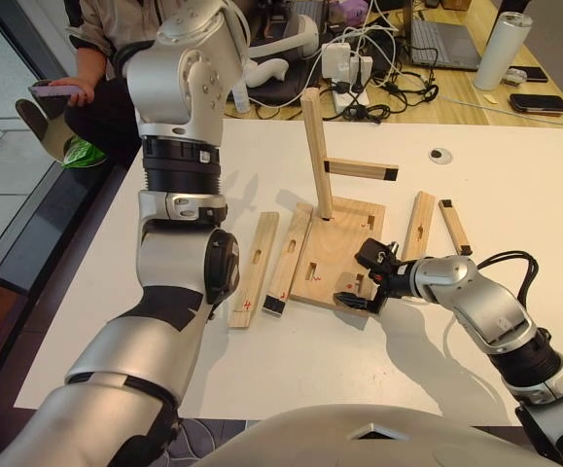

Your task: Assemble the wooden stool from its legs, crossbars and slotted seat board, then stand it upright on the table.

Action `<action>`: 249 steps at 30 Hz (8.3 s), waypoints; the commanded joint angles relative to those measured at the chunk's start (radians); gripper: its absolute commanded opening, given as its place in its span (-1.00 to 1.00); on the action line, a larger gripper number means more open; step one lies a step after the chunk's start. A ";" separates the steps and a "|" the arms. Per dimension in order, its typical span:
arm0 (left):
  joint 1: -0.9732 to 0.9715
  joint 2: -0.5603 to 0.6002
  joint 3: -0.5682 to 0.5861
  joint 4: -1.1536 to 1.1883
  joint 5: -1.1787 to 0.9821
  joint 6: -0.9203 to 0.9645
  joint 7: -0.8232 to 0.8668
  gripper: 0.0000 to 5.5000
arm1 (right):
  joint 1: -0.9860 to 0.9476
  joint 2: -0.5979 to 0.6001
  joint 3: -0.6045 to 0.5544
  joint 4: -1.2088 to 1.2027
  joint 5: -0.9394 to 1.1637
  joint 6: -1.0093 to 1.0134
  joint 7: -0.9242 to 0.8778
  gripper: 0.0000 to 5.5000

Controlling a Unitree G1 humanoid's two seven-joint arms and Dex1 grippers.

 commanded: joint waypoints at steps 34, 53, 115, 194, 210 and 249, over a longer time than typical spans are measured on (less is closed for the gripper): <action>-0.232 -0.102 0.052 0.591 0.037 -0.327 -0.012 -0.17 | 0.027 -0.038 0.083 0.065 0.013 0.069 0.012 0.96; -0.124 -0.064 0.071 0.268 0.003 -0.139 -0.010 -0.17 | 0.010 -0.109 0.123 0.065 -0.046 0.010 0.027 0.96; 0.984 0.253 -0.399 -1.067 -0.217 0.958 0.058 0.27 | -0.130 0.405 -0.250 0.110 -0.039 0.070 -0.437 0.96; 0.735 0.589 -0.672 -0.969 -0.022 0.706 -0.320 0.02 | -0.207 0.436 -0.310 0.193 -0.012 0.006 -0.451 0.96; 0.912 0.433 -0.607 -0.947 0.011 0.836 -0.178 0.02 | -0.205 0.431 -0.289 0.210 -0.026 -0.020 -0.443 0.96; 0.467 0.560 -0.289 -0.652 0.333 -0.050 -0.151 -0.23 | -0.449 0.571 -0.795 0.141 0.698 -0.004 -0.393 0.96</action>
